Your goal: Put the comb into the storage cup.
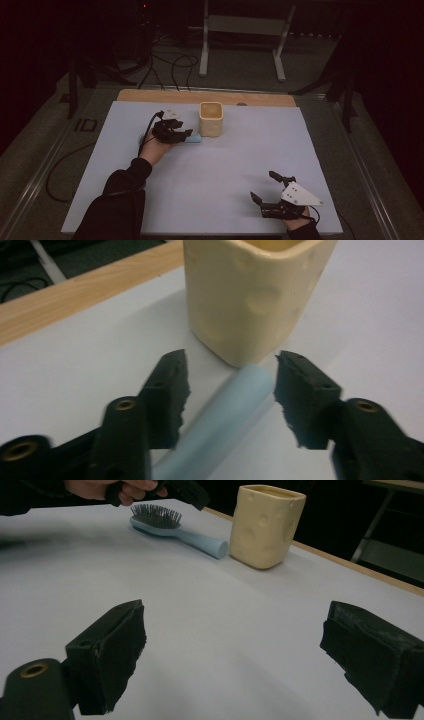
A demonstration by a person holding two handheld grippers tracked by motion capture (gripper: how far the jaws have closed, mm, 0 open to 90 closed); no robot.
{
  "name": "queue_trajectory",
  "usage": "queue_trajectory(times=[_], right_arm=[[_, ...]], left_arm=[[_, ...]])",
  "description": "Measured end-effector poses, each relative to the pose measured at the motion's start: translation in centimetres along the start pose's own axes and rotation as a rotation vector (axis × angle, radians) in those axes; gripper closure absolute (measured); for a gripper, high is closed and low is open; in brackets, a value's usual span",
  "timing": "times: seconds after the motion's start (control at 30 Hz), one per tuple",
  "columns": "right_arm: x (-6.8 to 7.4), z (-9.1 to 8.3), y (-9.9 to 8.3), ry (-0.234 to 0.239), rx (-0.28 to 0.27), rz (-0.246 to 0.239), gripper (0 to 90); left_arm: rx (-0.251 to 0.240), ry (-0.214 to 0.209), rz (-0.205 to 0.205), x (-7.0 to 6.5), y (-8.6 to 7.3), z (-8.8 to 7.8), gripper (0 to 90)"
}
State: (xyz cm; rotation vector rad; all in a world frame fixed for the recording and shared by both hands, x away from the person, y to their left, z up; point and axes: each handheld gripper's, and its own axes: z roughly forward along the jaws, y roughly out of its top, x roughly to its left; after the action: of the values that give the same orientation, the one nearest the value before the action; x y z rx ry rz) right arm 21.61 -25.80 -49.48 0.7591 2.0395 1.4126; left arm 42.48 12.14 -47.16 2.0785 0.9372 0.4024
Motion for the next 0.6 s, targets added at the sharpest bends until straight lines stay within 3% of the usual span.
queue_trajectory(times=[0.1,0.43,0.6], right_arm=[[0.0,0.0,0.0,0.002,0.0,0.006,10.0],[0.0,0.0,0.0,0.007,-0.001,0.005,10.0],[0.0,0.0,0.0,0.008,-0.003,0.006,10.0]], left_arm=[[0.018,0.003,0.002,-0.1,0.0,0.7,57.1],[0.049,0.034,-0.024,0.0,0.3,2.0,87.0],[0.062,0.043,-0.045,-0.1,0.3,2.7,89.4]])
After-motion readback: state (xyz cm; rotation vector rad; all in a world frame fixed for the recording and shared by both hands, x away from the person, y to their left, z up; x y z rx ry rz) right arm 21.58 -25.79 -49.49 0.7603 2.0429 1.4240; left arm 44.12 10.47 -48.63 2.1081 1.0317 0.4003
